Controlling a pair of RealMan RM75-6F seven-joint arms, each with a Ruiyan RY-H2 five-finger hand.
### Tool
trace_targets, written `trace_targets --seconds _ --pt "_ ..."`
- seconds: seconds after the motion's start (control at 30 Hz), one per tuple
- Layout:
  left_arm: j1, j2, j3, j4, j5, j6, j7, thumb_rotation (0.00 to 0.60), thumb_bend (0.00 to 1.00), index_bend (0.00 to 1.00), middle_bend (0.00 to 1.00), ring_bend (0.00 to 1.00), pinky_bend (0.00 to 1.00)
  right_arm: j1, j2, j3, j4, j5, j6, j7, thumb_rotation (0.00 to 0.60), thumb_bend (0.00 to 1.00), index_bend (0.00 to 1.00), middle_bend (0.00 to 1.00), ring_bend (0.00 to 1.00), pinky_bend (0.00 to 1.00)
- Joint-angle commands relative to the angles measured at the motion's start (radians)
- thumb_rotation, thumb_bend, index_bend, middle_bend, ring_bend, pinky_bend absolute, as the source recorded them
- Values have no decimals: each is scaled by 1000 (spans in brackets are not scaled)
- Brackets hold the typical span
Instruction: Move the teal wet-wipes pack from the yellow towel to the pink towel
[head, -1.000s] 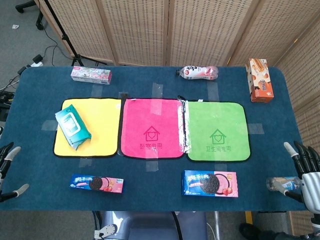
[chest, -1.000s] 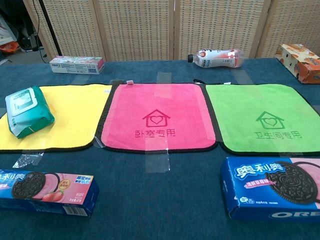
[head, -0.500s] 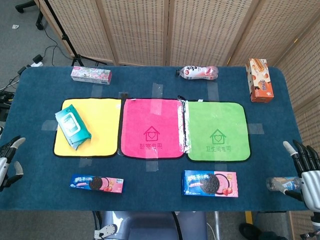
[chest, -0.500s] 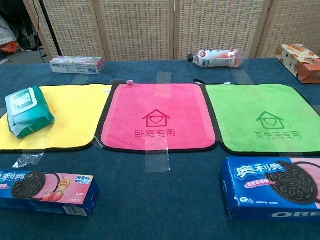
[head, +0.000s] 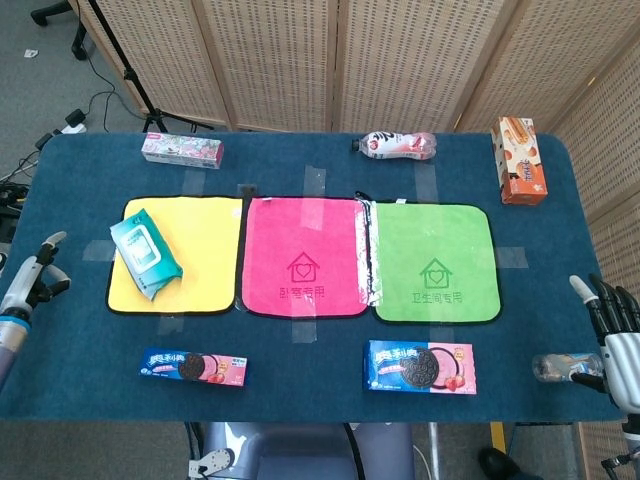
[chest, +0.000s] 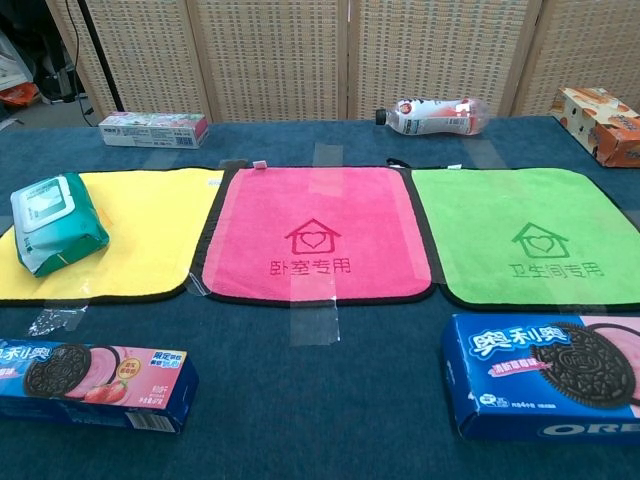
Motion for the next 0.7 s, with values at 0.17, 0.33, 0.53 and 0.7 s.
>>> trace_targets --seconds 0.17,0.33,0.53,0.7 --pt "-52 -95 -73 34 -100 -92 -37 600 1000 0 0 0 0 7 0 4 3 14 -15 4 600 0 0 0 0 0" --pt "-53 -132 -94 33 -128 -64 -27 600 1000 0 0 0 0 9 0 5 4 18 -20 7 600 0 0 0 0 0" --pt "-74 -176 -96 3 -201 -50 52 600 1000 0 0 0 0 10 3 6 6 20 -22 17 600 0 0 0 0 0" --pt "-98 -219 -110 -26 -280 -16 122 600 1000 0 0 0 0 8 5 6 5 20 -19 21 600 0 0 0 0 0"
